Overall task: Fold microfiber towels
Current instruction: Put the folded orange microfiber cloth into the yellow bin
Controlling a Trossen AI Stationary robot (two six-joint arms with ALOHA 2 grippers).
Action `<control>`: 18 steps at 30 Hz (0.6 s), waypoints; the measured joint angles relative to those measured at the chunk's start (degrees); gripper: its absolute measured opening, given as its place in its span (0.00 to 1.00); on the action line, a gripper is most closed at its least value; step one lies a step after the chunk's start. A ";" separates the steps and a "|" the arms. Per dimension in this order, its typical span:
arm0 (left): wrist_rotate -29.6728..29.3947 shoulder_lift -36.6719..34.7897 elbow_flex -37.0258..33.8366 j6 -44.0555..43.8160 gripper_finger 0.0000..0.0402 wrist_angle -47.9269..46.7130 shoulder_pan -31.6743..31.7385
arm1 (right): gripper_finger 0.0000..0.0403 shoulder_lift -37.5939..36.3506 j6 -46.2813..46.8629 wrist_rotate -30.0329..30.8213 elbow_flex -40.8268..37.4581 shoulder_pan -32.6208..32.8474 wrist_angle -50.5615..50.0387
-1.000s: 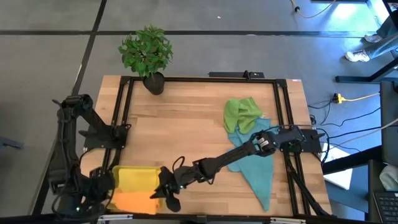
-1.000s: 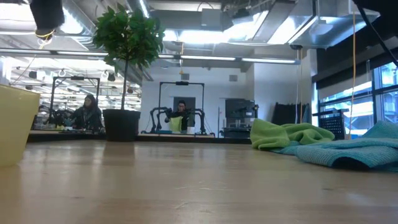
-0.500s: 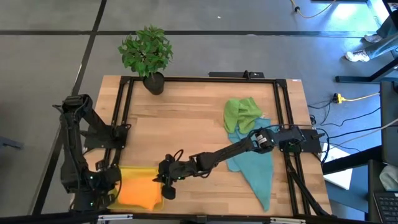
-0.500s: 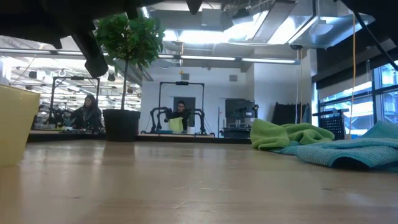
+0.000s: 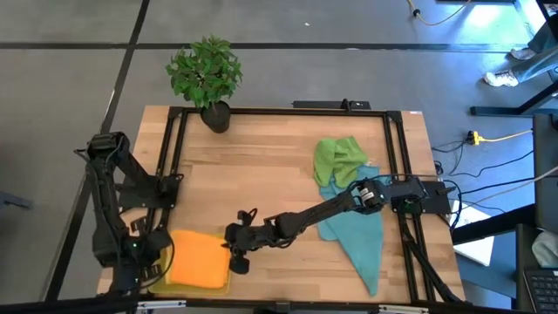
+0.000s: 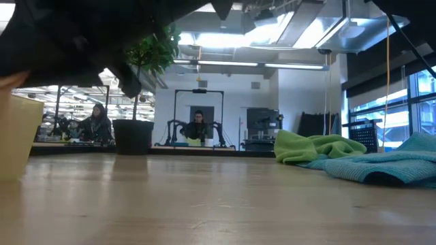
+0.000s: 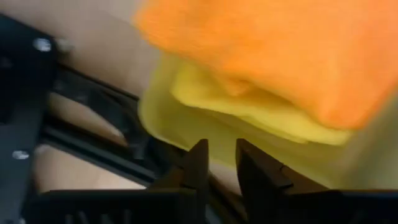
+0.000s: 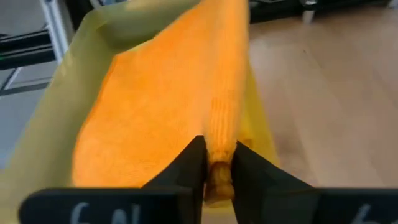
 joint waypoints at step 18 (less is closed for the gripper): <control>-32.82 -0.79 8.72 14.26 0.24 0.19 0.52 | 0.53 -0.26 -7.85 -0.04 8.78 0.13 -4.91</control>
